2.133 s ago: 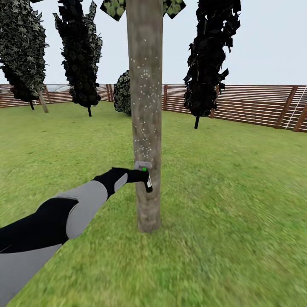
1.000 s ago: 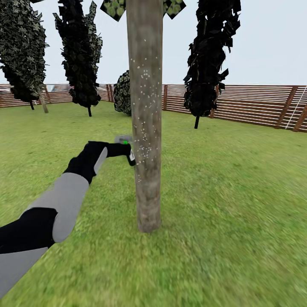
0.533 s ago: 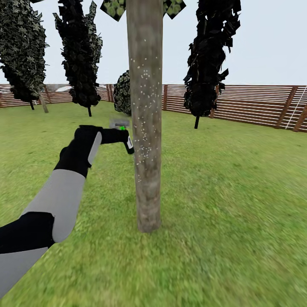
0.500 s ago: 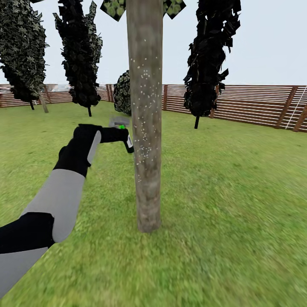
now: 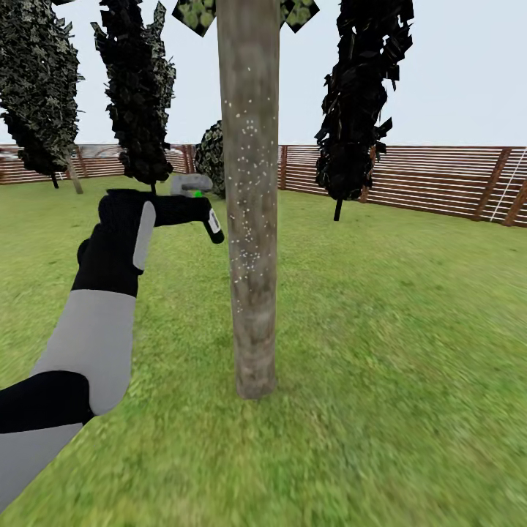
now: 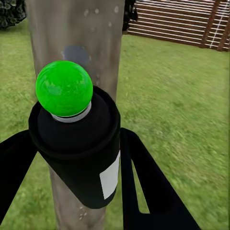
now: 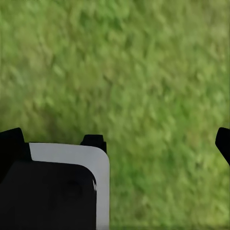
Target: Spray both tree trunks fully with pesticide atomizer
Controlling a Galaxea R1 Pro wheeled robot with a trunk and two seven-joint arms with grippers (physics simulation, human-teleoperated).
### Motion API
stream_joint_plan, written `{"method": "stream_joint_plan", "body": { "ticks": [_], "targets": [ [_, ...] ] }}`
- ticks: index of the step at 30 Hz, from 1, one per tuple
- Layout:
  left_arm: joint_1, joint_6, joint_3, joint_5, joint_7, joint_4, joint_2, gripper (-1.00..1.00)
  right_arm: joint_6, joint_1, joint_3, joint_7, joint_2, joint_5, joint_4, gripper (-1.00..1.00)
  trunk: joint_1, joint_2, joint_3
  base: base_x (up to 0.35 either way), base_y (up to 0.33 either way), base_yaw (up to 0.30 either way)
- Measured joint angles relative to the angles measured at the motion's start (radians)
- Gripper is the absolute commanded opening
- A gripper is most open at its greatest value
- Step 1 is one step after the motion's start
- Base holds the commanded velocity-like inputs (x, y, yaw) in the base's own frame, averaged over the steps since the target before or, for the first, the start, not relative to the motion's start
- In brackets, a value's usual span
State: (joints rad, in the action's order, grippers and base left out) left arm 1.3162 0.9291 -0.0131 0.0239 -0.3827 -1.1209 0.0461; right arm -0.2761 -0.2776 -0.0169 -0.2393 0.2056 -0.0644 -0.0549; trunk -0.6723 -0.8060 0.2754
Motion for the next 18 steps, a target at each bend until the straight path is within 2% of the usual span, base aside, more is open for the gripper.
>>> {"method": "stream_joint_plan", "body": {
  "ticks": [5, 6, 8, 11, 14, 18],
  "targets": [
    [0.000, 0.002, -0.008, 0.000, 0.000, -0.018, 0.000, -1.00, 0.000, 0.000, 0.000, 0.000, 0.000, 0.000, 0.000, 1.00, 0.000, 0.000, 0.000, 0.000, 0.000, 0.000],
    [0.000, 0.002, -0.021, 0.003, 0.000, -0.038, 0.000, -1.00, 0.000, 0.000, 0.000, 0.000, 0.000, 0.000, 0.000, 1.00, 0.000, 0.000, 0.000, 0.000, 0.000, 0.000],
    [0.000, 0.001, -0.052, 0.020, 0.000, -0.054, 0.000, -1.00, 0.000, 0.000, 0.000, 0.000, 0.000, 0.000, 0.000, 1.00, 0.000, 0.000, 0.000, 0.000, 0.000, 0.000],
    [0.000, 0.002, -0.084, 0.065, -0.001, -0.055, -0.002, -1.00, 0.000, 0.000, 0.000, 0.000, 0.000, 0.000, 0.001, 1.00, 0.000, 0.000, 0.000, 0.000, 0.000, 0.000],
    [0.000, 0.000, -0.092, 0.084, 0.001, 0.004, -0.007, -1.00, 0.000, 0.000, 0.000, 0.000, 0.000, 0.000, 0.000, 1.00, 0.000, 0.000, 0.000, 0.000, 0.000, 0.000],
    [0.000, -0.026, -0.094, 0.090, 0.004, 0.157, -0.010, -1.00, 0.000, 0.000, 0.000, 0.000, 0.000, 0.000, 0.000, 1.00, 0.000, 0.000, 0.000, 0.000, 0.000, 0.000]
  ]
}}
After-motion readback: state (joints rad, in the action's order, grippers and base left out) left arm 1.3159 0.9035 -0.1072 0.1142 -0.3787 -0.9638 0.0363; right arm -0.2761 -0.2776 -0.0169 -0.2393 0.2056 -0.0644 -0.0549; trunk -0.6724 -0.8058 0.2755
